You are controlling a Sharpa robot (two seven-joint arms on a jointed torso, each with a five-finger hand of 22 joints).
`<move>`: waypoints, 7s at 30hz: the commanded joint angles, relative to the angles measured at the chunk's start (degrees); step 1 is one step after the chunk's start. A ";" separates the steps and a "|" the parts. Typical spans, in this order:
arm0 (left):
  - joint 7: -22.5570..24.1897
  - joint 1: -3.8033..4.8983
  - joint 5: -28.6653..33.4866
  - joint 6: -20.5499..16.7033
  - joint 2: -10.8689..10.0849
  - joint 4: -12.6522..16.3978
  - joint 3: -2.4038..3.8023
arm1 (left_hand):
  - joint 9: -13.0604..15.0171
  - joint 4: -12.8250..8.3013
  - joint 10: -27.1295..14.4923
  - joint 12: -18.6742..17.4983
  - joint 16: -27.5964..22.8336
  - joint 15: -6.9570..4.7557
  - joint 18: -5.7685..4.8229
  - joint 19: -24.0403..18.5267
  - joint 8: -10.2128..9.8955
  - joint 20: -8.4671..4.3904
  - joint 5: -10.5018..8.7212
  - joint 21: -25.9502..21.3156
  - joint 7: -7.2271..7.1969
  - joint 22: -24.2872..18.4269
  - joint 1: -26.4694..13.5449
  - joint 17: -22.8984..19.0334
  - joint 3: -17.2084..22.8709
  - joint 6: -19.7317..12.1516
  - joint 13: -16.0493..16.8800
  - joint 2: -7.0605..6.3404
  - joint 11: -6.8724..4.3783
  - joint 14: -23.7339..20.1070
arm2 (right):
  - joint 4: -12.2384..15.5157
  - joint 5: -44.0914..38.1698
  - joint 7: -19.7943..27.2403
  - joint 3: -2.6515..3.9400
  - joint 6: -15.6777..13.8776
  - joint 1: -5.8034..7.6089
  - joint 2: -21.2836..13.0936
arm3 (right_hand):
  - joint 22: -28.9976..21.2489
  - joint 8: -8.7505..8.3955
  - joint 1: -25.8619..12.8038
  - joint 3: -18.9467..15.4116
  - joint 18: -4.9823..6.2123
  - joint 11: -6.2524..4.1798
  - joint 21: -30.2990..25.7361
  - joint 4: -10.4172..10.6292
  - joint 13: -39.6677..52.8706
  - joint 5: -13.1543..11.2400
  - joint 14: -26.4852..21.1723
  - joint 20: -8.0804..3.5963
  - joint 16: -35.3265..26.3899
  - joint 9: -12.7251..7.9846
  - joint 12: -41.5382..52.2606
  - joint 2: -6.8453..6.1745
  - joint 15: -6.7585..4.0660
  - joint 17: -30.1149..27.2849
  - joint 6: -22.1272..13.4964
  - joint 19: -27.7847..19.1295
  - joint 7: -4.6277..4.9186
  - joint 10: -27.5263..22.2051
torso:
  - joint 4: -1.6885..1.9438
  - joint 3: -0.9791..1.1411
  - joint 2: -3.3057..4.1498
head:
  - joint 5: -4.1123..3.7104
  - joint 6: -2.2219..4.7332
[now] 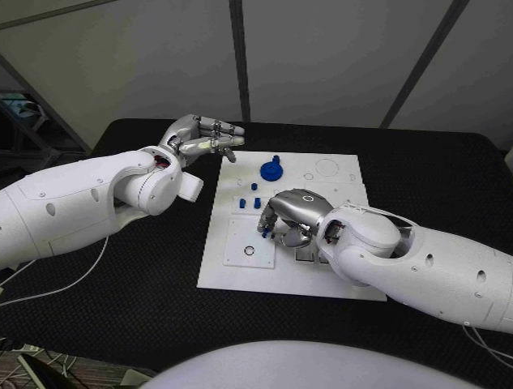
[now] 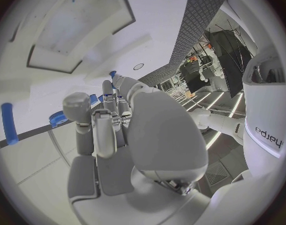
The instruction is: Assemble the parts on the task board
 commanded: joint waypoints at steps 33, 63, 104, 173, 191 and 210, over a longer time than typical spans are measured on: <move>0.35 0.09 0.18 0.99 0.07 -0.10 0.06 | -0.09 -0.29 -0.52 0.33 -0.30 0.00 0.24 0.23 -0.10 0.15 -0.21 -0.32 0.32 -0.07 -0.17 -0.13 0.02 0.28 -0.07 0.59 0.00 0.29 | -0.09 -2.11 -0.60 -0.04 -0.37 0.07 0.35 | -6.65 -2.89 -5.30 -1.78 0.17 2.89 -4.17 -0.62 -1.50 -0.32 3.02 2.50 -0.95 -0.93 -2.92 -3.32 2.29 0.39 -9.04 -4.07 1.81 -12.29 | -0.04 0.01 -0.05 | -0.13 -0.10; 0.27 0.08 0.18 1.19 -0.43 -0.12 0.04 | -0.09 -0.33 -0.63 0.36 -0.43 0.02 0.24 0.17 -0.10 0.16 -0.20 -0.38 0.32 -0.09 -0.14 -0.21 0.06 0.29 -0.06 0.64 0.01 0.27 | 4.84 -0.74 -5.02 5.01 0.21 1.20 -14.21 | -6.80 -2.83 -6.44 -3.77 0.15 2.44 -4.46 -0.32 -1.43 -0.31 2.61 2.28 -2.01 -0.81 -0.49 -4.03 1.96 -1.39 -8.40 -3.57 0.47 -12.02 | -0.25 0.00 0.01 | -2.03 1.61; 0.09 0.08 0.18 1.44 -0.27 -0.38 0.04 | -0.07 -0.25 -0.67 0.49 -0.59 0.04 0.24 0.12 -0.04 0.19 -0.20 -0.47 0.27 -0.12 -0.24 -0.31 0.09 0.41 -0.04 0.84 0.01 0.33 | 1.44 -2.54 -6.91 5.18 0.88 1.25 -11.35 | -1.62 1.07 -3.38 -1.21 -0.83 -1.17 -1.25 -0.93 0.24 -4.68 3.44 -0.35 -0.43 0.99 3.56 2.25 -1.00 1.03 0.92 -0.21 -0.94 1.20 | -0.13 -0.02 -0.06 | -2.49 1.07; -0.14 0.09 0.76 2.34 1.67 -1.30 0.03 | -0.07 -0.27 -0.71 0.58 -0.72 0.04 0.26 0.08 -0.03 0.19 -0.19 -0.53 0.26 -0.13 -0.22 -0.39 0.15 0.44 -0.03 0.95 0.00 0.31 | 6.16 2.98 -2.95 -0.55 4.27 0.02 -0.79 | -1.65 0.28 -3.47 -0.43 -0.84 -0.59 -1.15 -2.28 0.33 -3.19 3.39 -0.17 -0.47 0.92 1.52 1.55 -0.61 0.85 0.17 -0.42 -0.26 0.90 | -0.09 -0.02 -0.06 | 0.57 -0.38; -0.22 0.09 0.76 2.49 1.70 -1.27 0.02 | -0.07 -0.27 -0.73 0.63 -0.80 0.05 0.26 0.06 -0.04 0.19 -0.20 -0.56 0.26 -0.13 -0.23 -0.44 0.15 0.44 -0.03 0.97 0.00 0.29 | 5.48 -0.11 -4.70 -1.74 4.74 0.03 0.67 | -1.97 0.09 -4.07 -0.75 -0.77 -0.53 -1.36 -2.16 0.38 -3.25 3.33 -0.08 -0.59 0.88 1.14 1.41 -0.54 0.62 0.00 -0.67 -0.25 0.82 | -0.11 -0.07 -0.03 | 0.32 -0.55; -0.46 0.09 0.76 2.85 1.61 -1.29 0.02 | -0.08 -0.26 -0.77 0.66 -0.85 0.06 0.26 0.04 -0.05 0.20 -0.21 -0.59 0.27 -0.14 -0.27 -0.47 0.14 0.42 -0.03 0.98 0.01 0.28 | 5.38 -0.81 -5.49 -2.07 1.95 0.03 1.04 | -2.92 -3.13 -7.24 -1.95 -0.56 1.26 -2.05 -0.92 -1.12 -1.43 3.19 1.36 -0.62 -1.05 -2.36 -1.70 1.01 0.29 -10.69 -1.22 0.24 -6.05 | -0.11 -0.02 -0.08 | 0.32 -0.48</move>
